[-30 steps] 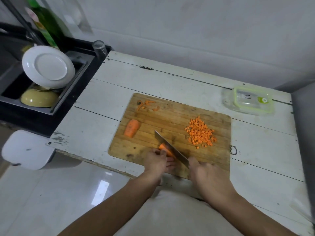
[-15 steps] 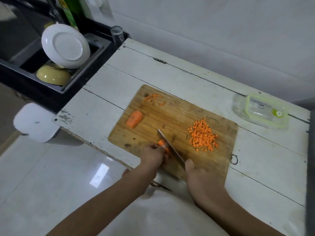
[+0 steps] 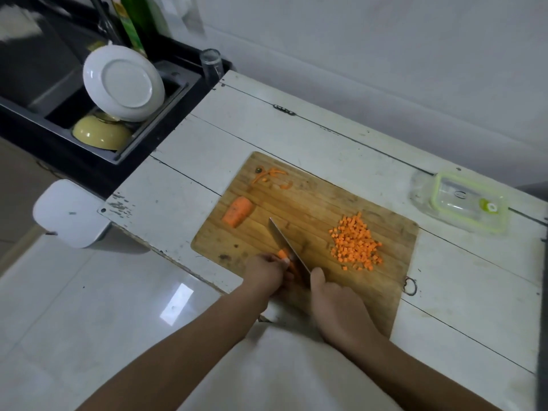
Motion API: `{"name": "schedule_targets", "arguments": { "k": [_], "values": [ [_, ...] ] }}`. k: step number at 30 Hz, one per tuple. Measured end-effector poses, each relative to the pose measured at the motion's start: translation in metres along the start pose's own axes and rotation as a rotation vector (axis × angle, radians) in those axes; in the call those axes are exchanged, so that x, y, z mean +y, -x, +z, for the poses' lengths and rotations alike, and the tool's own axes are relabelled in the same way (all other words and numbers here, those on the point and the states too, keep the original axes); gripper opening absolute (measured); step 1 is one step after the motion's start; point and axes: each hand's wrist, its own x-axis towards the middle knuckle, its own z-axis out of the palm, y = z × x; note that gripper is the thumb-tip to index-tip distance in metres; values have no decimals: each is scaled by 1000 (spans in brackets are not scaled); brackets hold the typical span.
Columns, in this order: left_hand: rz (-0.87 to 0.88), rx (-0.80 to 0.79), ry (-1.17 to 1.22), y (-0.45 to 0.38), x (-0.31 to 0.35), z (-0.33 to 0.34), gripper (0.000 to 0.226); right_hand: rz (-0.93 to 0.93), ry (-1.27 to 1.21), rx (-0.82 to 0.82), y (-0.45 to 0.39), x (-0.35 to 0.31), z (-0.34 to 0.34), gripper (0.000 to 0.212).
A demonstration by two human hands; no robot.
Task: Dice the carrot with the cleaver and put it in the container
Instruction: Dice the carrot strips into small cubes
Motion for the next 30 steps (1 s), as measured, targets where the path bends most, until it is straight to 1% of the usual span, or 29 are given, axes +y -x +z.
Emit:
{"name": "schedule_targets", "arguments": {
  "k": [3, 5, 7, 10, 12, 14, 15, 16, 18, 21, 27, 28, 30],
  "values": [
    [26, 10, -62, 5, 1, 0, 19, 29, -22, 40, -8, -5, -3, 24],
    [40, 14, -104, 10, 2, 0, 19, 19, -41, 95, -8, 0, -1, 17],
    [72, 29, -179, 11, 3, 0, 20, 15, -148, 158, -1, 15, 3, 11],
    [128, 88, -267, 9, 3, -1, 22, 10, -356, 244, 11, 41, 9, 10],
    [187, 141, -305, 10, 3, -1, 24, 44, -474, 282, 14, 54, 11, 9],
    [310, 223, -503, 16, 4, -1, 29, 90, -634, 293, 13, 62, 12, 5],
    [363, 249, -619, 21, 4, 0, 33, 119, -698, 294, 13, 65, 11, 9],
    [400, 251, -708, 26, 5, 3, 40, 147, -751, 296, 13, 67, 10, 11],
    [426, 205, -846, 34, 3, 10, 52, 192, -828, 312, 14, 72, 8, 7],
    [433, 195, -1010, 35, 2, 11, 59, 236, -877, 337, 16, 76, 6, 5],
    [521, 235, -1114, 16, 25, -24, 45, 256, -857, 360, 19, 67, 9, 5],
    [531, 244, -1156, 11, 33, -32, 46, 262, -863, 367, 20, 64, 9, 5],
    [573, 261, -1279, 5, 46, -41, 57, 265, -888, 374, 23, 57, 9, 11]
  ]
}}
